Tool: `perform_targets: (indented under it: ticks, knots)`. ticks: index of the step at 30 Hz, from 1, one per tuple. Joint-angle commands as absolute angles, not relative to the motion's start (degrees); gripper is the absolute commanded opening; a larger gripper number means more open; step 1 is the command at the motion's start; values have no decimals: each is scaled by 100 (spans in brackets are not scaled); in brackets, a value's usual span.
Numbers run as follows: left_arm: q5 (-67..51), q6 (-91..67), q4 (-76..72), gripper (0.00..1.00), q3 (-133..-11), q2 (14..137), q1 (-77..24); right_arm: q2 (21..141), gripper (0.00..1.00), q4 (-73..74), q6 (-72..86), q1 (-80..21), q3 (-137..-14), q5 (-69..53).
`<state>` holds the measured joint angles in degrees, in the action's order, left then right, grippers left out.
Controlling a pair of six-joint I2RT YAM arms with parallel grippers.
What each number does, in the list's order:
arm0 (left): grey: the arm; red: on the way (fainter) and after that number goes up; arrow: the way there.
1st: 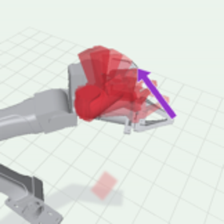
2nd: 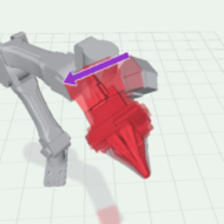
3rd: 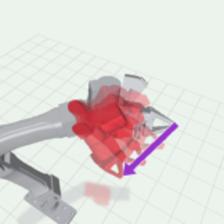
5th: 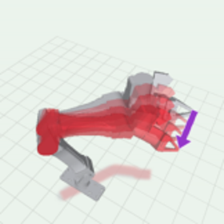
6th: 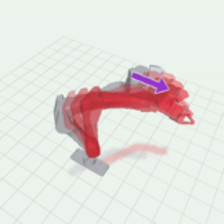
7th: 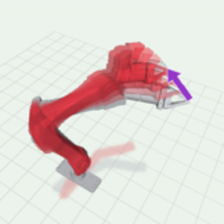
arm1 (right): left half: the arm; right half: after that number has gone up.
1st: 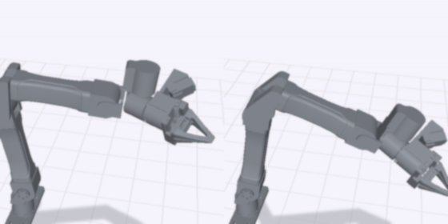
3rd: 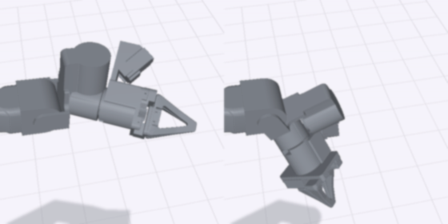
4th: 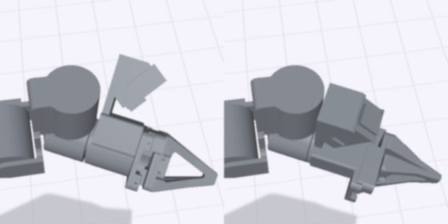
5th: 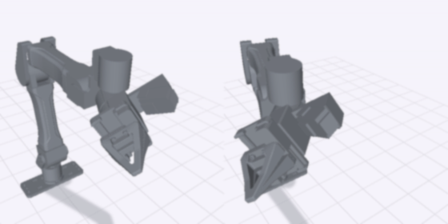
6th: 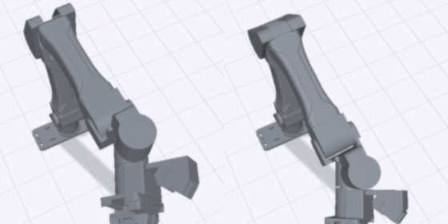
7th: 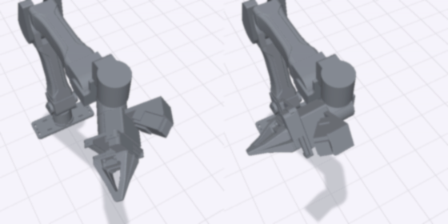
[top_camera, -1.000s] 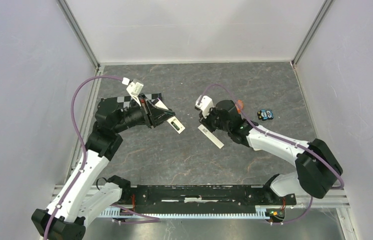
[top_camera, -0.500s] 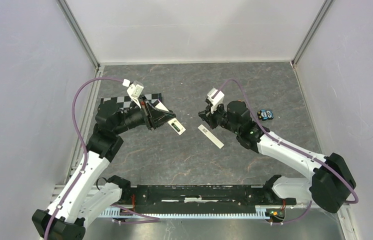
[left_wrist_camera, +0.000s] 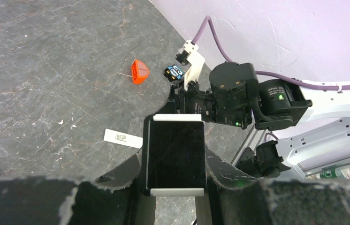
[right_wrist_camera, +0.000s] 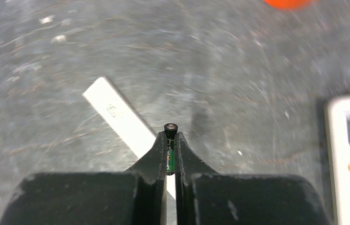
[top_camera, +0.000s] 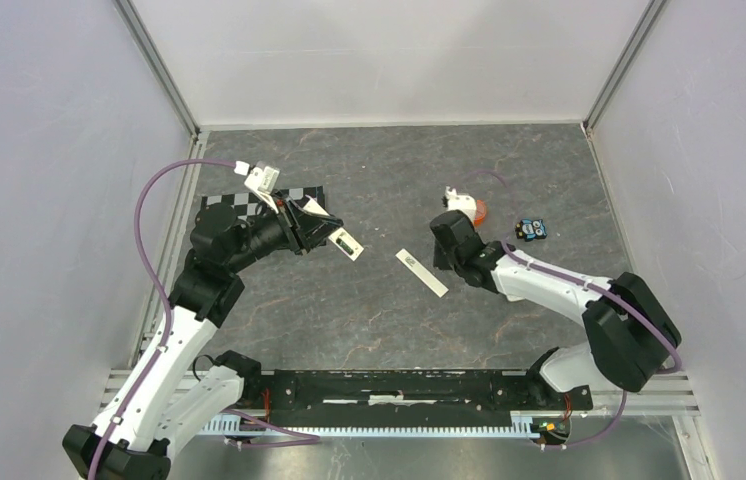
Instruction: Load the batteries into the remote control
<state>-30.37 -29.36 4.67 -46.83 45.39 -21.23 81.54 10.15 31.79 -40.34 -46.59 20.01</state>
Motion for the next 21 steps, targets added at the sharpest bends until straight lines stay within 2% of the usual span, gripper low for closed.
perform_targets:
  ticks: [1, 11, 15, 21]
  knots:
    - [-2857, -3111, 404, 2, -4680, 4509, -2123, 8033, 0, 1433, 5265, -3862, -4206, 3061]
    - [-2796, -3093, 431, 2, -4636, 4490, -2123, 8307, 2, 1717, 6663, -3656, -3920, 3618]
    - [-2756, -3053, 469, 2, -4634, 4478, -2120, 8428, 23, 1849, 6481, -3636, -4102, 3596]
    - [-2612, -2996, 678, 2, -4741, 4484, -2120, 8089, 47, 1690, 5571, -3605, -4159, 3624]
